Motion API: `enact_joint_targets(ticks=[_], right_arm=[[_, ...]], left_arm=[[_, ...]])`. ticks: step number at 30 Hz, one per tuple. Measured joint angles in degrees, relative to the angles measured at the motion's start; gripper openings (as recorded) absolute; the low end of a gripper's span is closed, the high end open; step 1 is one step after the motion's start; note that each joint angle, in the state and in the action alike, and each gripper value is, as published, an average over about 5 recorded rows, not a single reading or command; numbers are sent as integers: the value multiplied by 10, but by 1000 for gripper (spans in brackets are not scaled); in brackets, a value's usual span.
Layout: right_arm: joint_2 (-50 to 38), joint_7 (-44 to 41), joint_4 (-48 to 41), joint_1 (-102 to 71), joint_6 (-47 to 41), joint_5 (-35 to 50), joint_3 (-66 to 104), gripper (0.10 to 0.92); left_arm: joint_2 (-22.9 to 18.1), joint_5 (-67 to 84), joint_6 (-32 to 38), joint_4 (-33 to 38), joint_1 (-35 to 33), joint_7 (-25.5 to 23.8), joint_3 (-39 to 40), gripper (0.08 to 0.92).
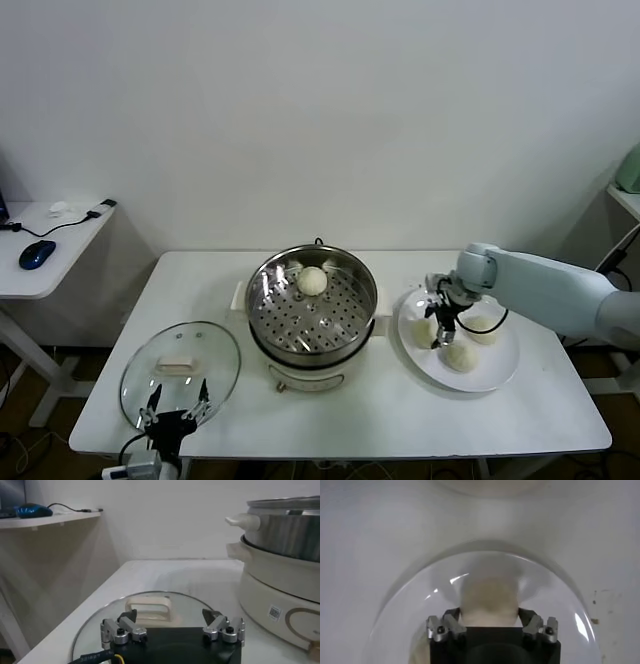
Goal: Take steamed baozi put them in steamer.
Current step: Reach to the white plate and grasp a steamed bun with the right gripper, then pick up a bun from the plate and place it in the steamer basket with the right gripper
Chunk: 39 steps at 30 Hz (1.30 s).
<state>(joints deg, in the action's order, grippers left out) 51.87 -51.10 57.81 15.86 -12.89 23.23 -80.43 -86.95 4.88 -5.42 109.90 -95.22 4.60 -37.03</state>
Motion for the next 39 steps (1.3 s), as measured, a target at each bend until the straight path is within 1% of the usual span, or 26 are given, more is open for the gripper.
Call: enact_joint_targets(ticks=[4,10,14,18,24,30,34,39], right_arm=[[-7,-3,13,8,-1,1,1,647],[-27,-13,58,69,0,24,-30,645],[-32,-28,94,156,0,63,-80,645],[-21,-39,132,260,-8,128,-130,645],[22,-24,197,373,-42,245,-161,645],[89,33,250,396,-95,340,-153,645],[136,74,257,374,-128,372,-141,645],[190,112,233,325,-156,381,-127,645]], left_arm=[[0,0,0,3,-3,0,0,823],[-1,-1,0,10,-7,0,2,823],[-1,-2,-1,14,-9,0,4,823],[1,-2,-4,19,-9,0,4,823],[6,0,-9,25,-6,-1,4,823],[6,1,-11,28,-4,-1,5,823],[9,1,-11,29,-4,-1,3,823],[10,2,-11,29,-3,-1,2,823]])
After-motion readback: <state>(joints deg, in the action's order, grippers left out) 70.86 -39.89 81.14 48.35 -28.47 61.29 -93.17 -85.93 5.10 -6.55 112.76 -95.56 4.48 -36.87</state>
